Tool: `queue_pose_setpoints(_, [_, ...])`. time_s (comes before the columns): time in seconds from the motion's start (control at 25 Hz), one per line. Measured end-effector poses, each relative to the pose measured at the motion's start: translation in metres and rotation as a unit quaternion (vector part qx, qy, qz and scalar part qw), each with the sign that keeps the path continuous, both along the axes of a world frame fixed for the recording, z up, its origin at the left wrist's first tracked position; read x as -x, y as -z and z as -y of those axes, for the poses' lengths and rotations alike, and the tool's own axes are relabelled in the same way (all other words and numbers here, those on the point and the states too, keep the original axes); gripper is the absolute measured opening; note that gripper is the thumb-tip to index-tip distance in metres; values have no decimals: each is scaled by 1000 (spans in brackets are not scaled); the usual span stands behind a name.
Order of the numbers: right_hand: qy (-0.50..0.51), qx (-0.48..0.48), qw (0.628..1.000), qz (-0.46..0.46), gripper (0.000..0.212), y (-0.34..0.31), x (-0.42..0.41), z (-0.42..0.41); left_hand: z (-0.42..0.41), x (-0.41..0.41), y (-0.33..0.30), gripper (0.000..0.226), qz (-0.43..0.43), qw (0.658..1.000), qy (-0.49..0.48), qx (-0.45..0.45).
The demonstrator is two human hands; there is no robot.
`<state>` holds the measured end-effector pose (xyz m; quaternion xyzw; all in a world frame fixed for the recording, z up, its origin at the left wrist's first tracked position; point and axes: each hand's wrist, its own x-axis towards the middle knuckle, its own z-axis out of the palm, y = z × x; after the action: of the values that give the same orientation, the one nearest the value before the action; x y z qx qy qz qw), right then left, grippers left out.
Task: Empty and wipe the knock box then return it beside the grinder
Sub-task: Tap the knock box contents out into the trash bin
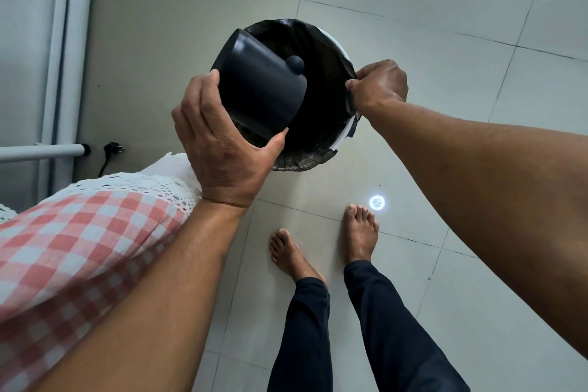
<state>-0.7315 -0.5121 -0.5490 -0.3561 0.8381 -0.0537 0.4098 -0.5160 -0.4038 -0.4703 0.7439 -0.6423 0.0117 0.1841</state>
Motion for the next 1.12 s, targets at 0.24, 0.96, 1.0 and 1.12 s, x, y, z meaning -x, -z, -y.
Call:
queue_pose_setpoints(0.24, [4,7,1000,-7,10,-1,-1,-2,4,2,-2,108,-33,999,-34,4])
queue_pose_setpoints(0.96, [6,7,1000,-20,12,-3,-4,-2,5,4,8,106,17,998,61,27])
queue_pose_setpoints(1.0, [6,7,1000,-21,12,-4,-5,-2,6,4,8,106,18,998,58,29])
queue_pose_setpoints(1.12, [10,6,1000,-19,12,-5,-4,-2,8,4,7,105,20,997,58,42])
